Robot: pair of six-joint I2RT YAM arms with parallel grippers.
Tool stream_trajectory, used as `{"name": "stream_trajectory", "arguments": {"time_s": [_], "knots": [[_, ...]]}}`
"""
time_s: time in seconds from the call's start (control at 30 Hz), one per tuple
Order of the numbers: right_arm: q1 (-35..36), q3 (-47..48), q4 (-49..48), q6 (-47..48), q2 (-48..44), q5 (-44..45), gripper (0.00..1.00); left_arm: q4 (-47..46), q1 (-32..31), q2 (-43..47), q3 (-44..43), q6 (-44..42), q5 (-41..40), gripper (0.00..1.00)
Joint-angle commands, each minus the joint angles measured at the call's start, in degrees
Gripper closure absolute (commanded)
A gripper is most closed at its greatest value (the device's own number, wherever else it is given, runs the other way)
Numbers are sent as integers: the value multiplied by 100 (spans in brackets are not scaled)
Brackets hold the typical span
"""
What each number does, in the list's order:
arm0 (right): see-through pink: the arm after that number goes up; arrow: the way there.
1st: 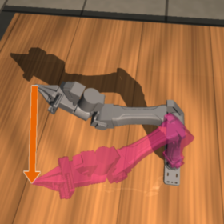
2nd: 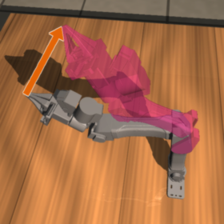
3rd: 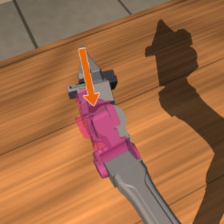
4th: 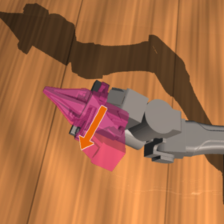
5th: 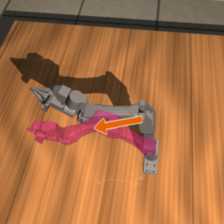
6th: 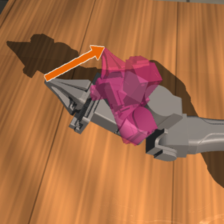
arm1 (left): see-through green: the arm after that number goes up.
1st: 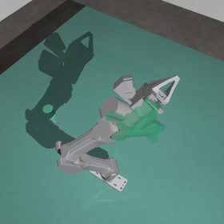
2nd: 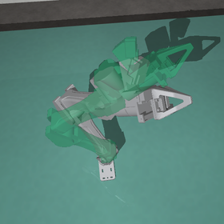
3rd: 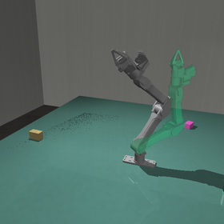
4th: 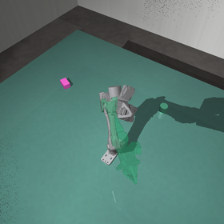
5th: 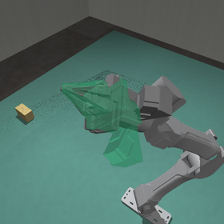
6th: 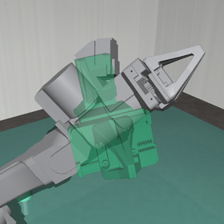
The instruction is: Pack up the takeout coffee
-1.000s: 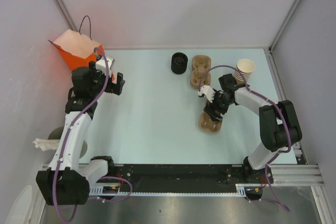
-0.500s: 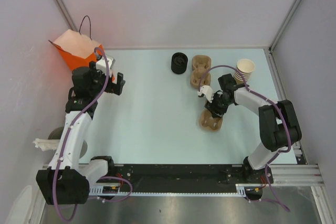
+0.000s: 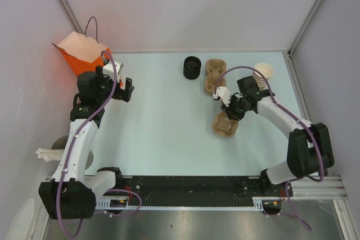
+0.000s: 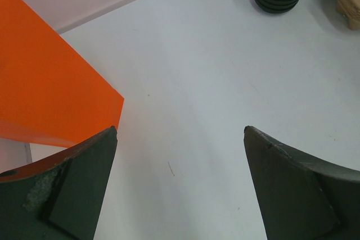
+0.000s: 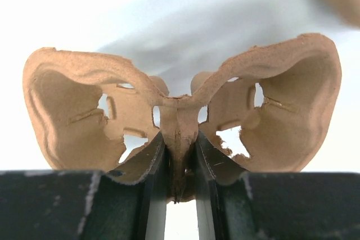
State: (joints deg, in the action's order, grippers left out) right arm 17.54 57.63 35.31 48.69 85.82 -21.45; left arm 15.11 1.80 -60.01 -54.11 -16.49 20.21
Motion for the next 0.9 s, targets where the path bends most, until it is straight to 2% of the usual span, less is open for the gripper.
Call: {"name": "stream_trajectory", "arguments": {"time_s": [0.0,0.2,0.37,0.47,0.67,0.87], "knots": [[171,126,81,-377,-820,-88,75,-167,13,68,-12,50,45,0],[566,126,-103,-869,-2015,422,75,272,22,16,-688,-371,-280,0],[654,135,-86,-1045,-2675,449,75,528,22,-64,-1382,-1004,-1025,0],[672,135,-86,-1185,-2878,388,75,493,22,-142,-1611,-1198,-1317,1],[900,135,-121,-1441,-3071,405,75,484,92,-941,-2165,-1164,-1765,1],[1041,126,-77,-1669,-3150,326,76,238,285,-1636,-2543,-1181,-1871,1]]}}
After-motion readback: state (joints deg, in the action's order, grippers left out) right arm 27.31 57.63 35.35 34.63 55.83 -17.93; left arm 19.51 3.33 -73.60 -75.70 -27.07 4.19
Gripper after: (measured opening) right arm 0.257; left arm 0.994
